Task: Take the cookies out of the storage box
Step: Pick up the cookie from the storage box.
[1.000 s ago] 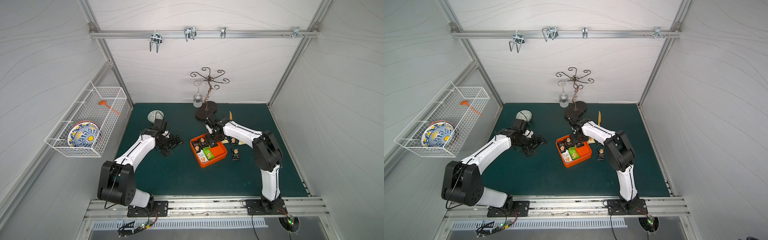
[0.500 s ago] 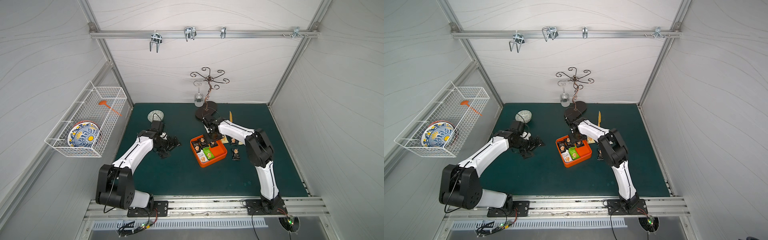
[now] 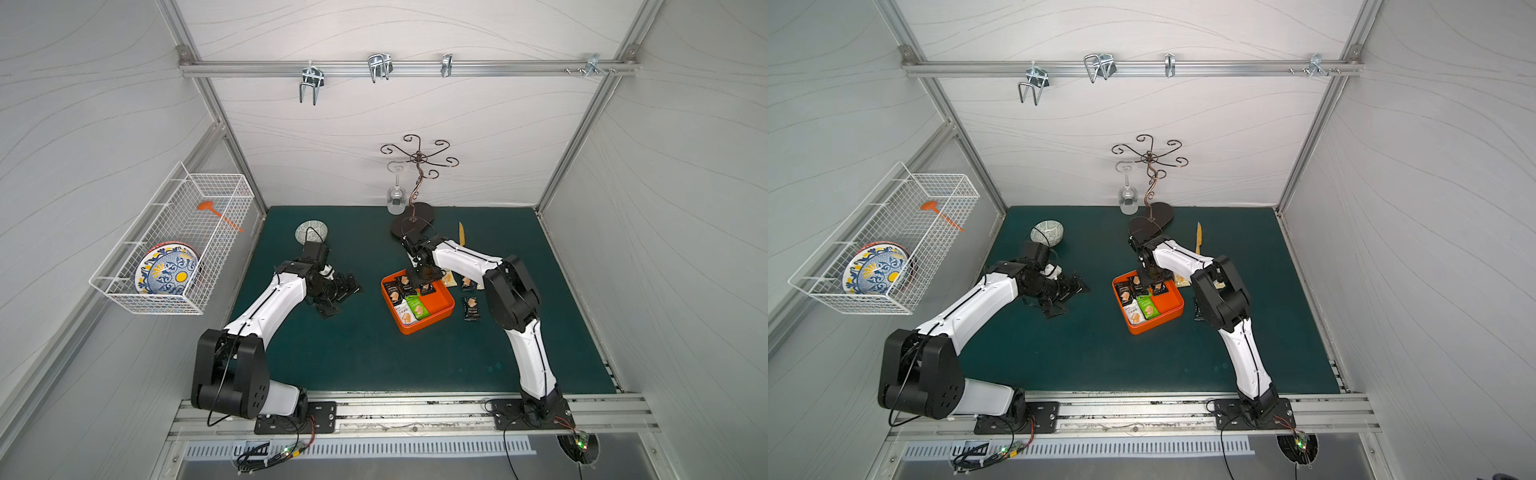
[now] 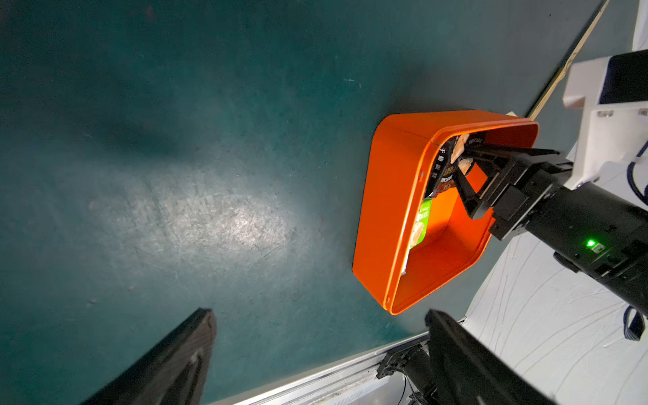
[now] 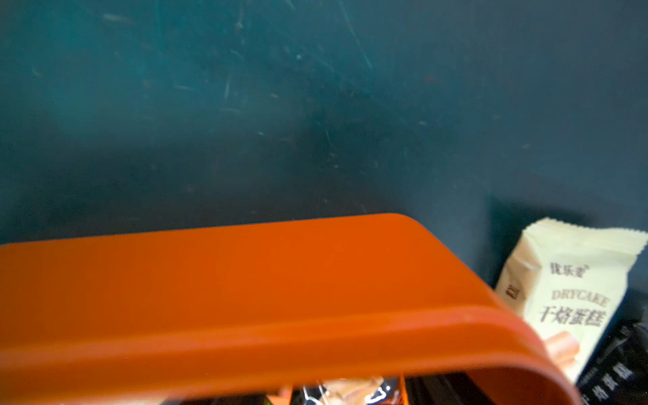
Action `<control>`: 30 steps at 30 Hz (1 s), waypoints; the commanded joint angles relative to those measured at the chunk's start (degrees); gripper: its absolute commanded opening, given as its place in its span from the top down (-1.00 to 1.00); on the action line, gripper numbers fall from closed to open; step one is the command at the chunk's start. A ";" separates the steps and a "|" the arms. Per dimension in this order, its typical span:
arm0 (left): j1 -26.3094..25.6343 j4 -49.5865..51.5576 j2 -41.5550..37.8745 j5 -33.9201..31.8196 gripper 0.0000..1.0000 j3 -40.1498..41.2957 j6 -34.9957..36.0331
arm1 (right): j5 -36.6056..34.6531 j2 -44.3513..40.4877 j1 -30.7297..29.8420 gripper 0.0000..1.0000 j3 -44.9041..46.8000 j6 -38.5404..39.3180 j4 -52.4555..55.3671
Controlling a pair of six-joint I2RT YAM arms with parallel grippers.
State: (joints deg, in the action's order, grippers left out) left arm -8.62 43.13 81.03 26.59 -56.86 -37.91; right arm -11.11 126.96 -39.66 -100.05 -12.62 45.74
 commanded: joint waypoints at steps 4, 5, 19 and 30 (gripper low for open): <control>0.49 0.28 -1.48 -0.47 -0.96 -0.07 0.82 | 0.58 2.20 0.36 -0.09 -0.08 -0.74 1.78; 0.50 0.24 -1.43 -0.40 -0.96 -0.08 0.81 | 0.41 2.44 0.35 -0.08 -0.14 -0.67 1.88; 0.58 0.28 -1.23 -0.31 -0.96 -0.62 0.57 | -1.71 4.35 0.33 0.17 0.21 -0.54 1.66; 0.54 -0.51 -0.97 -0.38 -0.96 -0.62 -0.13 | -1.92 0.58 0.37 0.25 -0.21 -0.39 2.42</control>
State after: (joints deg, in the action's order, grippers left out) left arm -8.27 43.09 81.01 26.59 -56.86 -38.02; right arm -11.55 127.59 -39.66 -100.71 -12.62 45.82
